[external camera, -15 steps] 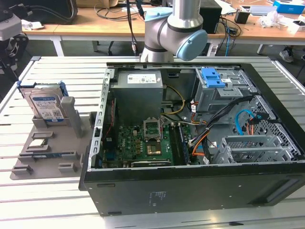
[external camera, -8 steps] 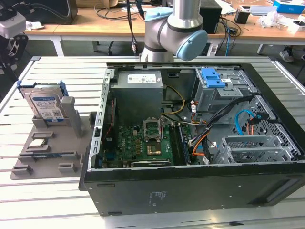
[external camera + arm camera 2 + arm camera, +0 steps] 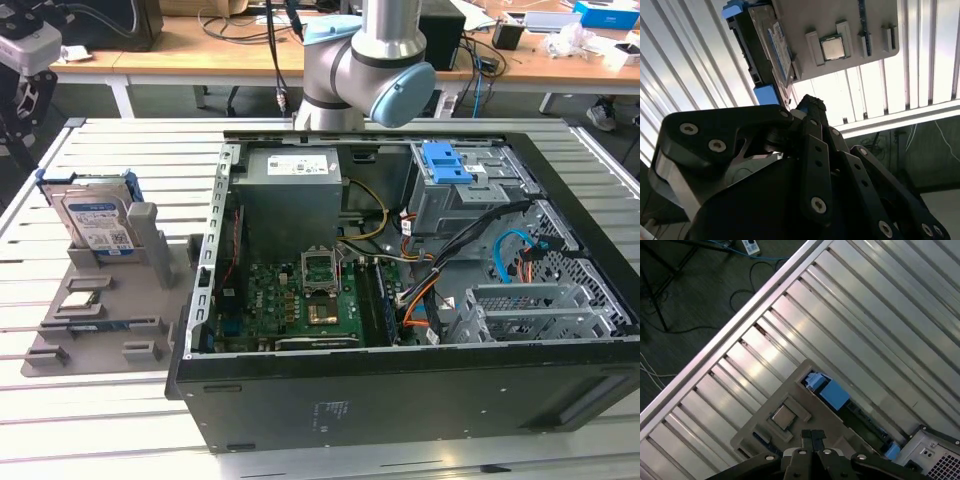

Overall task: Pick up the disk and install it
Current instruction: 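Pick up the disk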

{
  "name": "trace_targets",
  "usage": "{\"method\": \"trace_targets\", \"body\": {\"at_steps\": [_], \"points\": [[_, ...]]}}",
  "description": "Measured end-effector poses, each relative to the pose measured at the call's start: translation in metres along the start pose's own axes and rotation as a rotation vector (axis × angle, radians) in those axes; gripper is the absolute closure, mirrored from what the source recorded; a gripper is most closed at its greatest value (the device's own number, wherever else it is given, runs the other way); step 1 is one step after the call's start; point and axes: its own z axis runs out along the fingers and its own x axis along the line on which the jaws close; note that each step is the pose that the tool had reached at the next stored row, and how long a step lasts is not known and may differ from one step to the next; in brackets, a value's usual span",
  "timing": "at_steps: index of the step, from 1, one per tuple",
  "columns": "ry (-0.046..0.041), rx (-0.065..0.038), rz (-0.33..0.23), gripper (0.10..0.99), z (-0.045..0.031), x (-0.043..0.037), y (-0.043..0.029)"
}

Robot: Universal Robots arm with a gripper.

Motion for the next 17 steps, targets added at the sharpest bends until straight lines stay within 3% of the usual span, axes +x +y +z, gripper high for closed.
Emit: {"method": "trace_targets", "body": {"at_steps": [6, 17], "points": [[0.0029, -0.001, -0.071, 0.98, 0.0, 0.0, 0.0], [0.0063, -0.003, -0.152, 0.98, 0.0, 0.0, 0.0]]}}
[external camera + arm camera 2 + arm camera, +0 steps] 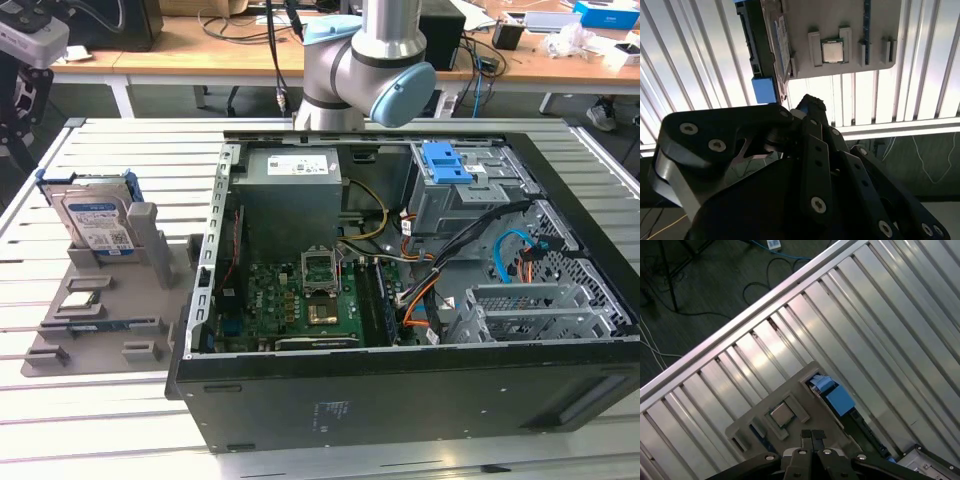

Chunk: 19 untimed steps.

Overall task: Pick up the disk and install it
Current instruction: 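Pick up the disk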

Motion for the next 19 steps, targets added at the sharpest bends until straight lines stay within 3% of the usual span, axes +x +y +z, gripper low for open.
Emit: {"method": "trace_targets", "body": {"at_steps": [19], "points": [[0.005, -0.002, -0.122, 0.98, 0.0, 0.0, 0.0]]}}
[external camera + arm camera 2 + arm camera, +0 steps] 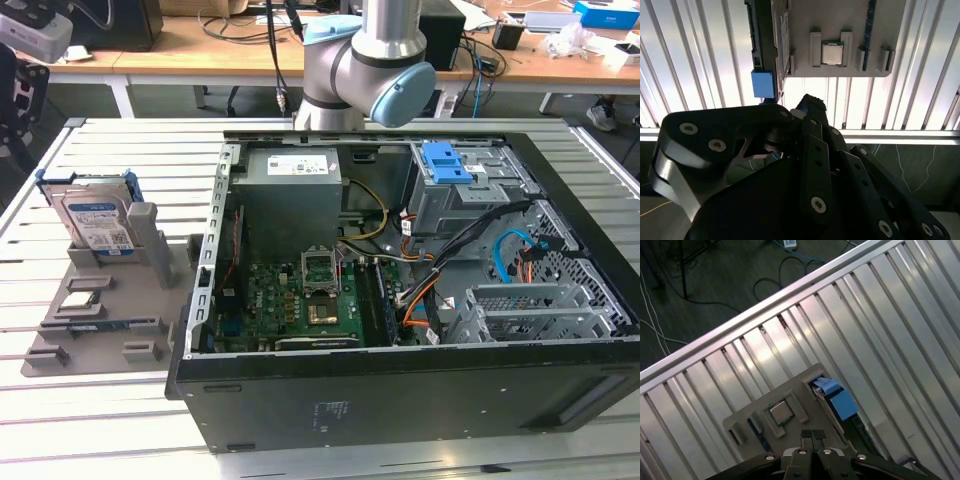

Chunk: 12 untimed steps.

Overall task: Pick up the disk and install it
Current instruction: 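Pick up the disk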

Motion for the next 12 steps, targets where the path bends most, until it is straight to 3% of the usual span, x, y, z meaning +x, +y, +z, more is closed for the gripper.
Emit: {"method": "trace_targets", "body": {"at_steps": [12], "points": [[0.004, -0.002, -0.097, 0.98, 0.0, 0.0, 0.0]]}}
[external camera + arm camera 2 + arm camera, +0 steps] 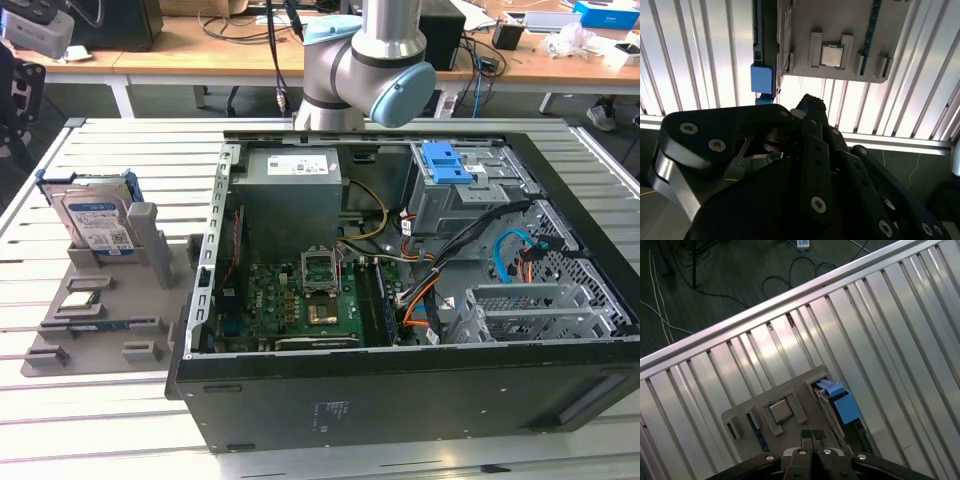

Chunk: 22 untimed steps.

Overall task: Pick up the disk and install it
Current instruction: 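Pick up the disk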

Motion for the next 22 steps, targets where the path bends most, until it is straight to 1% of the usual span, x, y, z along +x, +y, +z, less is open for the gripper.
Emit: {"method": "trace_targets", "body": {"at_steps": [2, 3, 4, 9, 10, 12, 15, 20, 22], "points": [[0.001, 0.0, -0.025, 0.98, 0.0, 0.0, 0.0], [0.002, -0.001, -0.048, 0.98, 0.0, 0.0, 0.0], [0.0034, -0.002, -0.082, 0.98, 0.0, 0.0, 0.0], [0.0056, -0.003, -0.135, 0.98, 0.0, 0.0, 0.0], [0.0069, -0.003, -0.166, 0.98, 0.0, 0.0, 0.0], [0.0081, -0.004, -0.196, 0.98, 0.0, 0.0, 0.0], [0.0096, -0.005, -0.233, 0.98, 0.0, 0.0, 0.0], [0.0112, -0.006, -0.274, 0.98, 0.0, 0.0, 0.0], [0.0125, -0.006, -0.303, 0.98, 0.0, 0.0, 0.0]]}}
